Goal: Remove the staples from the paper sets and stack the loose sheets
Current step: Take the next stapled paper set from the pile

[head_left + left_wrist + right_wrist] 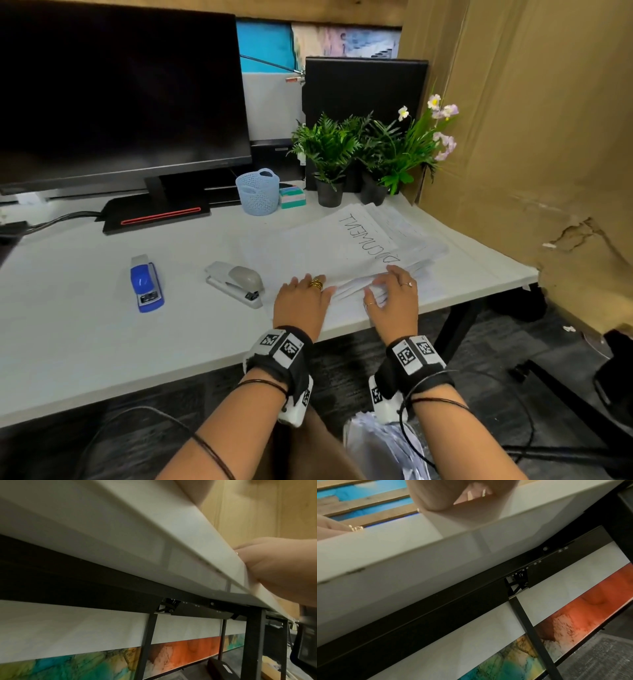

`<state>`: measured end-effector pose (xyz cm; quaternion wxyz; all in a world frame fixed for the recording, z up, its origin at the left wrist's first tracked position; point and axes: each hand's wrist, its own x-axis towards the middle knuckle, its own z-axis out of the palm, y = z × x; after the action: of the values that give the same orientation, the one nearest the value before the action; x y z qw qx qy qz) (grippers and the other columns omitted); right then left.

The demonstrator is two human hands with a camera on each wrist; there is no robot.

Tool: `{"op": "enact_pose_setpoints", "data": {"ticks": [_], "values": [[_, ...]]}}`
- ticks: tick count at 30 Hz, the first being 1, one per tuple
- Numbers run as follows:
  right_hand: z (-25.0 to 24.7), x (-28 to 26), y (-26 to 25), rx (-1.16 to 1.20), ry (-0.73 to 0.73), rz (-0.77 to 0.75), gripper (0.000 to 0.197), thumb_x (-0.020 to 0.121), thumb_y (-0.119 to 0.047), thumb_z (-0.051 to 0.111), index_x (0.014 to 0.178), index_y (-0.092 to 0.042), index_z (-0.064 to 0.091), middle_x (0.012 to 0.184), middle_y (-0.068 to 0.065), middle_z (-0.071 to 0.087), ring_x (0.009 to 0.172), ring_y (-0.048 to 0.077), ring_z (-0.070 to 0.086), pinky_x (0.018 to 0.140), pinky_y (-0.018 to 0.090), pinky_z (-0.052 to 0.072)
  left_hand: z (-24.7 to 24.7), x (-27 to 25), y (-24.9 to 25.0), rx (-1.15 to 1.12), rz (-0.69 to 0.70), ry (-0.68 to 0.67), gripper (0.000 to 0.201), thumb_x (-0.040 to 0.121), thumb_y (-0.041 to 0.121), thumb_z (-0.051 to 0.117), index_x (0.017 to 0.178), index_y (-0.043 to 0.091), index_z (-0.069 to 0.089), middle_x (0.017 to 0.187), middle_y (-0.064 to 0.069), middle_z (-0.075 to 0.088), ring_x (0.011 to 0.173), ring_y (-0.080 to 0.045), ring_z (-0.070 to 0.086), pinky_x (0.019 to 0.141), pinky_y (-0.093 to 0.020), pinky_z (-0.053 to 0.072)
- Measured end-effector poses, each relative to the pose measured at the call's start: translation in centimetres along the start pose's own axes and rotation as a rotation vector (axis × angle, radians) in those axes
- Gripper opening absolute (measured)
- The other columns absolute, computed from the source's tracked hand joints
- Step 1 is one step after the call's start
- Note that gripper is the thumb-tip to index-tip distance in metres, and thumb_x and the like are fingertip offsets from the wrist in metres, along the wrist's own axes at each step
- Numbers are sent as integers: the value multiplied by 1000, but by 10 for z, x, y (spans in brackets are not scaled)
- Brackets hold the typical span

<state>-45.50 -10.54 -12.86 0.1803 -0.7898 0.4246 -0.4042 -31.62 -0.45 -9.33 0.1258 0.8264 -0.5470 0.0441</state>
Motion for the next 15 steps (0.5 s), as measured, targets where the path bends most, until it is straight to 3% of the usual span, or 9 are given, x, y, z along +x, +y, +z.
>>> {"op": "enact_pose_setpoints", "data": {"ticks": [2, 4, 8, 10, 12, 15], "values": [[1, -1, 1, 10, -12, -7, 15, 80, -13, 70, 93, -7, 66, 132, 15, 48, 120, 32, 44, 99, 39, 37, -1, -3, 1, 10, 18, 57, 45, 103, 36, 18, 139, 22, 41, 138, -1, 48, 121, -22, 46, 98, -30, 35], [-1, -1, 2, 60, -11, 6, 13, 83, -15, 67, 94, -9, 67, 139, 12, 41, 125, 26, 39, 103, 36, 36, -4, -6, 3, 20, 23, 64, 42, 104, 32, 18, 135, 20, 45, 132, -1, 52, 117, -21, 50, 92, -30, 39], [-10, 7, -7, 251, 8, 150, 14, 92, -18, 56, 98, -8, 64, 142, 9, 33, 130, 22, 37, 110, 35, 31, 4, -6, -1, -105, -5, 101, 45, 102, 37, 26, 129, 15, 56, 128, -10, 58, 113, -25, 56, 90, -29, 44], [-13, 10, -16, 309, 3, 223, 21, 95, -24, 52, 91, -7, 64, 143, 10, 31, 131, 24, 36, 113, 27, 23, 5, -9, -1, -175, 34, 151, 45, 98, 37, 34, 112, 12, 68, 113, -11, 67, 98, -25, 66, 81, -29, 50], [-15, 15, -28, 326, -1, 306, 34, 92, -33, 55, 94, -1, 65, 152, 10, 16, 139, 21, 24, 112, 19, 14, 5, -12, -4, -191, 91, 211, 44, 92, 36, 40, 89, 12, 76, 88, -5, 74, 72, -20, 70, 64, -24, 53], [-14, 25, -39, 205, 43, 395, 40, 86, -39, 64, 98, 0, 65, 158, 9, -5, 144, 22, 1, 115, 25, 11, 3, -14, -5, -177, 151, 284, 41, 88, 36, 42, 78, 17, 77, 76, 4, 73, 59, -13, 66, 54, -18, 50]]}}
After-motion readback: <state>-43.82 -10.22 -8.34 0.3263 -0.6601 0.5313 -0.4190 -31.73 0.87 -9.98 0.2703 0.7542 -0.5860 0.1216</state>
